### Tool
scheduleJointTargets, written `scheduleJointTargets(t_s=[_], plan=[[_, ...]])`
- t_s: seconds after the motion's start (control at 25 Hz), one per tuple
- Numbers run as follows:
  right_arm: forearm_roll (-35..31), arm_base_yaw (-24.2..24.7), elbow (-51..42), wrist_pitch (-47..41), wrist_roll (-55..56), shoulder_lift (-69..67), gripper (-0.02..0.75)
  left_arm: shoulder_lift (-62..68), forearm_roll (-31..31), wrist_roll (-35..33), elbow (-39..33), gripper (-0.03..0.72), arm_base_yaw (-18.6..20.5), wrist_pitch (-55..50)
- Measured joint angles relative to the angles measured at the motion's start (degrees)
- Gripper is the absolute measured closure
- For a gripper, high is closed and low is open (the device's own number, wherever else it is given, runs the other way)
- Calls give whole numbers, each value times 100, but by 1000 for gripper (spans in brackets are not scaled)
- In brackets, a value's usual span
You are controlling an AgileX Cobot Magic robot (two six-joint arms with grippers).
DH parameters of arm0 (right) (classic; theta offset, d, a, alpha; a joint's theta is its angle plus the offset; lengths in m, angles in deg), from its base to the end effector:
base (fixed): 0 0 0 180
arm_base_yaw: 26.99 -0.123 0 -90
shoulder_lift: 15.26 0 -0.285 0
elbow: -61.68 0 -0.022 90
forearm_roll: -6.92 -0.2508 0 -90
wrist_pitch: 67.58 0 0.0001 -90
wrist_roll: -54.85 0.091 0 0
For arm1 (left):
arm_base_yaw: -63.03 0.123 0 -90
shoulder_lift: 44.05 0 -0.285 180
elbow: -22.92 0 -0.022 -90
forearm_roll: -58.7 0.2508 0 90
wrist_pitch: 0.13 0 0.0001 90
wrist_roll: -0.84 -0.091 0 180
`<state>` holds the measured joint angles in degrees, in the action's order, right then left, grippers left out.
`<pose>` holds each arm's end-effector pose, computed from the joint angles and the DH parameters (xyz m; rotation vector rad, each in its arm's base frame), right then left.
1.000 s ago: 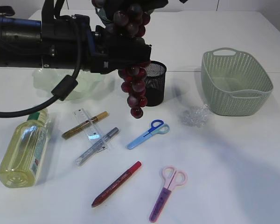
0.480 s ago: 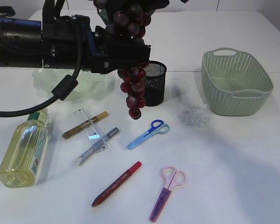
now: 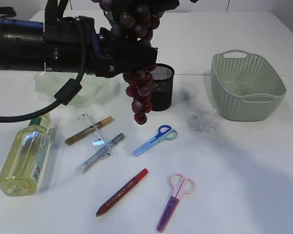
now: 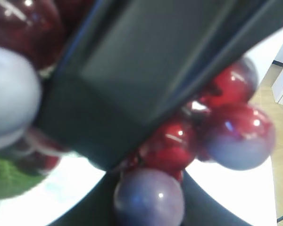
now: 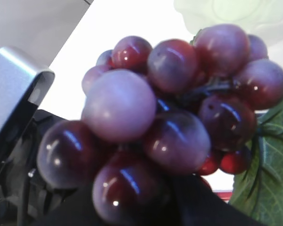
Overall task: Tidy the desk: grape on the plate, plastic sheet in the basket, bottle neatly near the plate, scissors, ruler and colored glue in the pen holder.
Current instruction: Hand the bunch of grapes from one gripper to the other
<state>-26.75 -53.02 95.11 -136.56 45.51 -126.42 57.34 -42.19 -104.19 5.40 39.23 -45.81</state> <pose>0.3299 0.2135 0.4014 -0.7088 2.4230 0.8958 0.2926 -0.1990 0.2805 0.9091 1.6860 -1.0161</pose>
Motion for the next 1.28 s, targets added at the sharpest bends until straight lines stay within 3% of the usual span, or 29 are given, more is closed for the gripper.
scheduleJointTargets(t_s=[0.56,0.88,1.28], plan=[[64,0,12,10,0,0,428,0,9,47,0,575,0,51],[78,0,46,33,0,0,321,9,13,55,0,575,0,114],[114,0,46,77,0,0,302,9,13,69,0,576,0,150]])
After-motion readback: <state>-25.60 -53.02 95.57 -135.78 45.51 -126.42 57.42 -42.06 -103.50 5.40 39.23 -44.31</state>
